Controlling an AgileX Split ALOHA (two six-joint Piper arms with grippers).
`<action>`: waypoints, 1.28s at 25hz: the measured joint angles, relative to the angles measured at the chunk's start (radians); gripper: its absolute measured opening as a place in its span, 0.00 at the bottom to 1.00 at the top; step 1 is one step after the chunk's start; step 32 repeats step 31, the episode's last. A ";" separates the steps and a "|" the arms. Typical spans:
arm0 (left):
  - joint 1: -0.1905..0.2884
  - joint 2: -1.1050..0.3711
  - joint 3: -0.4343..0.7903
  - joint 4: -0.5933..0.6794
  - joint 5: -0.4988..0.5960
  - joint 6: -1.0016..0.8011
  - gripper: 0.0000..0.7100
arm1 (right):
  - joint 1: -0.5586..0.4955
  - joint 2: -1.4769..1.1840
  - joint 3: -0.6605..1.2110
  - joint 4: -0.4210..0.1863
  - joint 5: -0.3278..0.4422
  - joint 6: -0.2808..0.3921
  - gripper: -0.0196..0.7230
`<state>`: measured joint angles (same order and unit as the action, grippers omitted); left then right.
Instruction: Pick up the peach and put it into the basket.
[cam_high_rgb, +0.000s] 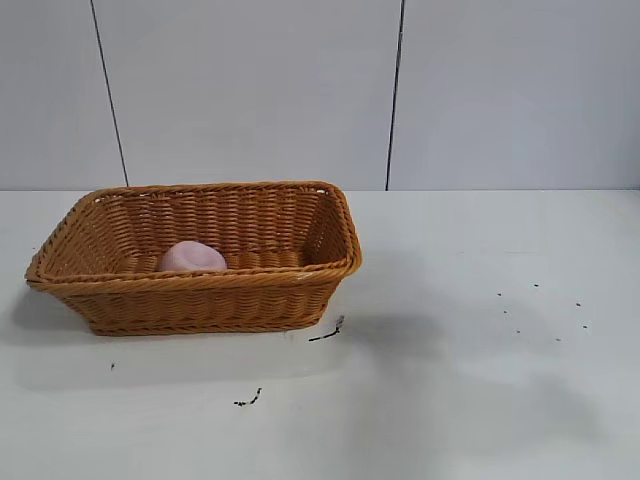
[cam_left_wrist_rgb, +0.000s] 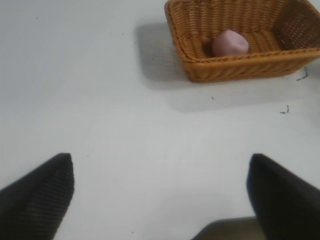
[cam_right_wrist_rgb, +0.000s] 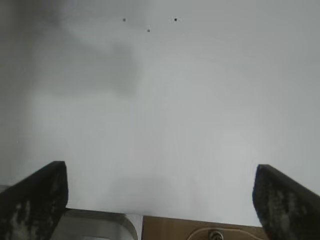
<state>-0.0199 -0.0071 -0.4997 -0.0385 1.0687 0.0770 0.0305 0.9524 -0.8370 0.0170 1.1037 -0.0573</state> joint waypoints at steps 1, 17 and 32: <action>0.000 0.000 0.000 0.000 0.000 0.000 0.97 | 0.000 -0.074 0.056 0.000 -0.029 0.000 0.95; 0.000 0.000 0.000 0.000 0.000 0.000 0.97 | 0.000 -0.900 0.336 0.007 -0.090 0.000 0.95; 0.000 0.000 0.000 0.000 0.000 0.000 0.97 | 0.000 -0.957 0.336 0.007 -0.090 0.000 0.95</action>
